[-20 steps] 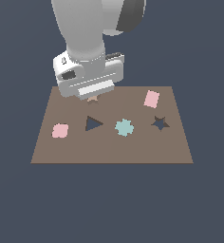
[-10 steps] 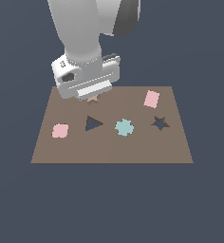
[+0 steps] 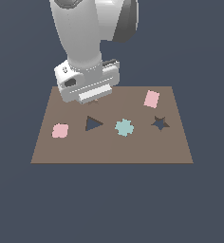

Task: Insert a designated object into the corresponding slot on a board.

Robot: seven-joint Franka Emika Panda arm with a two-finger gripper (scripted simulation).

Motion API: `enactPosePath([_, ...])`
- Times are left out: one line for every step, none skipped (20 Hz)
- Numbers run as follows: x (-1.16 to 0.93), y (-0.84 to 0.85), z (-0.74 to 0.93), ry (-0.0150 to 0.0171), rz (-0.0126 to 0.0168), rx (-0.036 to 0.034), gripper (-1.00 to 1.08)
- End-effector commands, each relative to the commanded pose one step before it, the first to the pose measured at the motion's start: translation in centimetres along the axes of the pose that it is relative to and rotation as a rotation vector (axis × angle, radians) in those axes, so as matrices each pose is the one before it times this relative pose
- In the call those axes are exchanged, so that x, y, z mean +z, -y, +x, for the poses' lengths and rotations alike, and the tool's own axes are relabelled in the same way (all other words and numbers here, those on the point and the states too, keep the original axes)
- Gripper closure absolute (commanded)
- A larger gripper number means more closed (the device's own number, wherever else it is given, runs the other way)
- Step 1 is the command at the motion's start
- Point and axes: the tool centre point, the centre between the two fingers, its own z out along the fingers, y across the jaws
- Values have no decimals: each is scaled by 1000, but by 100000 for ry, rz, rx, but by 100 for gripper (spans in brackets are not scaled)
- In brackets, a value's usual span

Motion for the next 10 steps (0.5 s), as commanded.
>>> enactPosePath([289,-21,9,-73,-51,-50,-92])
enactPosePath([0,0,0,0,0,0,108])
enactPosePath([0,0,0,0,0,0,108])
enactPosePath([0,0,0,0,0,0,108])
enactPosePath([0,0,0,0,0,0,108])
enactPosePath([0,0,0,0,0,0,108])
enactPosePath([0,0,0,0,0,0,108])
enactPosePath([0,0,0,0,0,0,108])
enactPosePath([0,0,0,0,0,0,108])
enactPosePath([0,0,0,0,0,0,108])
